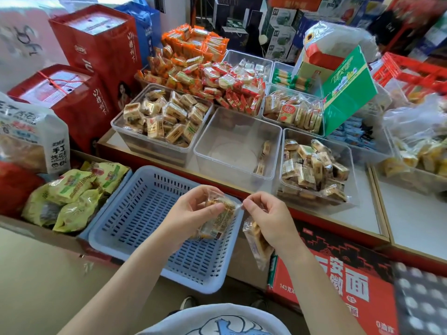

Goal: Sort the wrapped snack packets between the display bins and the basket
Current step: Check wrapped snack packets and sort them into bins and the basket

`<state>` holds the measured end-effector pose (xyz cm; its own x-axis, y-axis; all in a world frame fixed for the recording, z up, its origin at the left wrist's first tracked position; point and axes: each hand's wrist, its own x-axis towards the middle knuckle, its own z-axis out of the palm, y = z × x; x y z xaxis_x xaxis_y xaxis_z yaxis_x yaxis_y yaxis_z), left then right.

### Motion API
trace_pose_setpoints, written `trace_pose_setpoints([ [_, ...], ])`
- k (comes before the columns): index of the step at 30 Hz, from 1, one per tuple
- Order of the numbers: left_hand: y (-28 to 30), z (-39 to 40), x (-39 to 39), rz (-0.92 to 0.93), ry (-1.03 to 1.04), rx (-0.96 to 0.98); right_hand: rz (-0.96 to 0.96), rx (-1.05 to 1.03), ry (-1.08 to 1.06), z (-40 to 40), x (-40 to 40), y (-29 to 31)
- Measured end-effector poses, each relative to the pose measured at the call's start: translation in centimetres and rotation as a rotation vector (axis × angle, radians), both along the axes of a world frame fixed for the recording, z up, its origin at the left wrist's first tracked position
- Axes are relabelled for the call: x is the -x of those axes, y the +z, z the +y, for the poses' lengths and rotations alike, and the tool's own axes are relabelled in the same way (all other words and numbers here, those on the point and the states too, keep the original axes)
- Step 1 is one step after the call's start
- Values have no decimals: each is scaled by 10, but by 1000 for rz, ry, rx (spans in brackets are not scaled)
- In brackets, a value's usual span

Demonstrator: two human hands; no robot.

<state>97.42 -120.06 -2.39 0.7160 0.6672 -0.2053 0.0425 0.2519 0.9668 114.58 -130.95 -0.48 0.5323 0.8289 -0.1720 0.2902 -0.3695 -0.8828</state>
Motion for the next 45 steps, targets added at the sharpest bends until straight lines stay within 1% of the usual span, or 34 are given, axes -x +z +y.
trace_pose_setpoints([
  [3,-3,-1,-3,53,27,-37,184,-56,46,-5,7,9],
  [6,-2,-2,-6,46,13,-30,108,-52,57,-6,9,5],
  [10,1,0,-8,50,-53,-63,129,-30,11,-7,6,2],
  [14,-1,-2,-9,38,-73,-60,45,-13,-36,-8,5,1],
  [16,-1,-3,-11,47,-62,-63,39,-7,-33,-7,6,3],
  [18,-1,-4,-13,52,-32,-18,56,32,19,-7,5,8],
  [20,-3,-3,-13,47,13,34,52,114,127,-8,4,12],
  [22,-6,-2,-12,48,68,48,71,178,212,-8,4,16],
  [23,-7,-1,-12,50,91,34,98,184,218,-7,4,17],
  [26,-9,0,-15,103,97,-78,262,129,117,-2,7,20],
  [28,-8,1,-17,100,-17,-63,355,74,39,2,10,21],
  [30,-7,2,-18,114,-149,-69,381,32,10,6,12,21],
  [32,-8,1,-17,130,-197,-84,388,11,5,8,13,22],
  [35,-7,2,-17,130,-145,-13,407,-24,-43,9,9,22],
  [38,3,5,-14,24,-133,202,375,4,-91,11,3,19],
  [40,7,8,-13,-37,-136,267,402,26,-51,12,3,16],
  [42,8,10,-14,-50,-98,253,416,10,-24,15,5,14],
  [45,5,14,-15,-7,-19,181,320,-59,-52,19,6,11],
])
